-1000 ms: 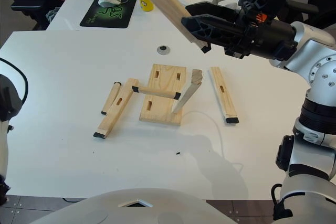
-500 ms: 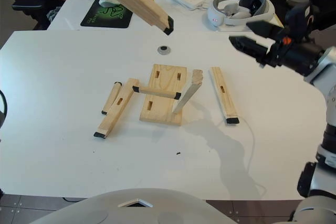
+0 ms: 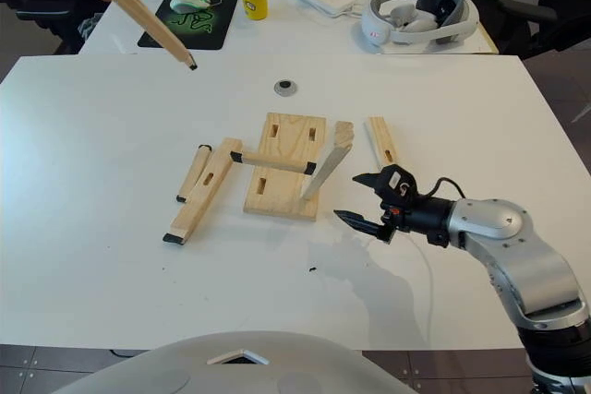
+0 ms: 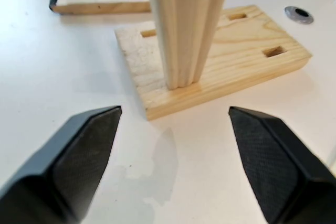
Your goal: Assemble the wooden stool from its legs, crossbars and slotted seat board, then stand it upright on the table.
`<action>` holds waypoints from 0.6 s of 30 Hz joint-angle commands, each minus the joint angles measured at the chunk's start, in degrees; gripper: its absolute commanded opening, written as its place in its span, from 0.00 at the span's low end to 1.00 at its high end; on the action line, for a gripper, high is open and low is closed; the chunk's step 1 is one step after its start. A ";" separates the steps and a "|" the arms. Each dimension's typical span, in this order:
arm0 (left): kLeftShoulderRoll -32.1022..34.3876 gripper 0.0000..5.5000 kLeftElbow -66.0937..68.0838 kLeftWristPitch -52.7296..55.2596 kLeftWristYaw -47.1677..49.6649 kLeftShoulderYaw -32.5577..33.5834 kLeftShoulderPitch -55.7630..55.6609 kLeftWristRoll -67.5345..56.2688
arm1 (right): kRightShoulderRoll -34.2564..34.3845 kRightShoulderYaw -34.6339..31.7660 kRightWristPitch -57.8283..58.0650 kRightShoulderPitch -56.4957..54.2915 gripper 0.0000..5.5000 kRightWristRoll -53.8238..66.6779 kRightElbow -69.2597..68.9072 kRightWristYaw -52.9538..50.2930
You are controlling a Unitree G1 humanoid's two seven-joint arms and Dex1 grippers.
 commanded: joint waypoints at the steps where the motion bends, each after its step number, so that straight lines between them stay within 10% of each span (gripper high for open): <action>1: -0.10 0.37 1.40 -1.93 -2.91 0.74 1.92 0.72 | 4.46 6.13 -0.91 1.07 0.69 -4.34 1.54 -3.86; 18: -2.45 0.37 -13.03 7.33 -3.13 6.18 15.94 -5.96 | 15.14 12.02 -6.73 -3.42 0.69 -16.67 16.47 -12.31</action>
